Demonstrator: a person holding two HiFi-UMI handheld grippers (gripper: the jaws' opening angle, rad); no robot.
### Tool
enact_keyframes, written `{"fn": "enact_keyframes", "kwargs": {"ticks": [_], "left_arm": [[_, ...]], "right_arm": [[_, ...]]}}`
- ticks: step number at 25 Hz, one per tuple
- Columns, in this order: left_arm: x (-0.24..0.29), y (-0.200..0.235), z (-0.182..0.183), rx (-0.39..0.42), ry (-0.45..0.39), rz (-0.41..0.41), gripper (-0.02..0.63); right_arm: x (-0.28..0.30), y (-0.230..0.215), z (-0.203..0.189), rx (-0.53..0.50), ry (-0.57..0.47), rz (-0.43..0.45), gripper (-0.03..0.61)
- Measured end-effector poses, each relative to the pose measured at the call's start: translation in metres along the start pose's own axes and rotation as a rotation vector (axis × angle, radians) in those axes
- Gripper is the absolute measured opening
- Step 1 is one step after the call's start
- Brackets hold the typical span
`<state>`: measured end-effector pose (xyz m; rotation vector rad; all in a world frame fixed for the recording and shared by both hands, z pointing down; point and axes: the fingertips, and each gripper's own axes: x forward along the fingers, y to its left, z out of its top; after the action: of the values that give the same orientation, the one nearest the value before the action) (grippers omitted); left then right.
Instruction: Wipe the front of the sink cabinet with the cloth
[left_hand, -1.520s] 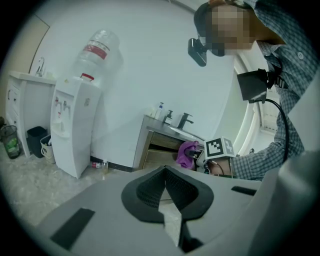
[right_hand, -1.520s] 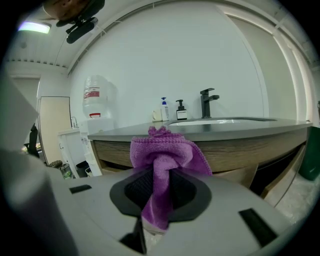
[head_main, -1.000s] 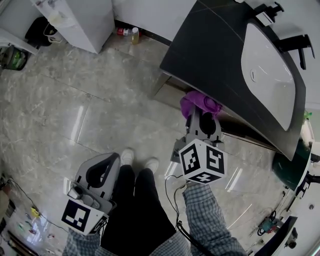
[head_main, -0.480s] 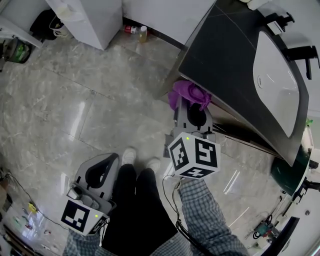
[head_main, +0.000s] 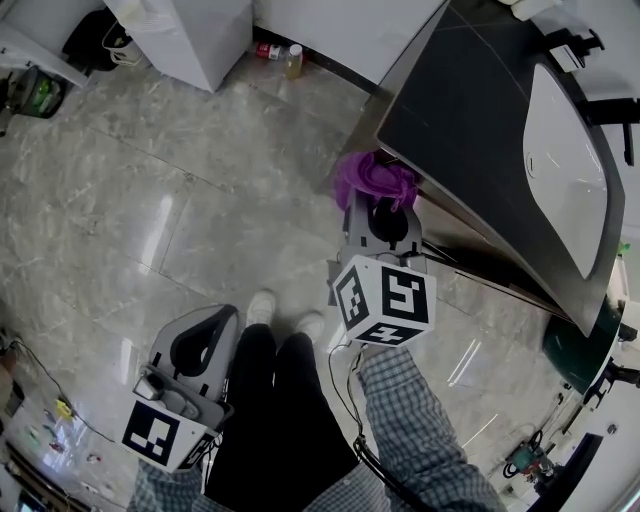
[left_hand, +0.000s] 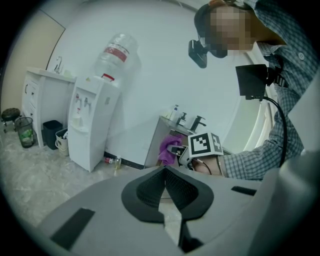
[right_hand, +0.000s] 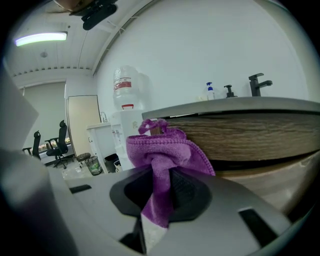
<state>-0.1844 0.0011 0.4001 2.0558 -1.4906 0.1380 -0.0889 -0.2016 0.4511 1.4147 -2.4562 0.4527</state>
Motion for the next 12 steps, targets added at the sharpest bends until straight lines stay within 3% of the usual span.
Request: {"fn": "enact_keyframes", "kwargs": {"ticks": [12], "left_arm": [[0.007, -0.005, -0.007, 0.006, 0.017, -0.007, 0.012]], "right_arm": [[-0.003, -0.010, -0.020, -0.031, 0.011, -0.009, 0.074]]}}
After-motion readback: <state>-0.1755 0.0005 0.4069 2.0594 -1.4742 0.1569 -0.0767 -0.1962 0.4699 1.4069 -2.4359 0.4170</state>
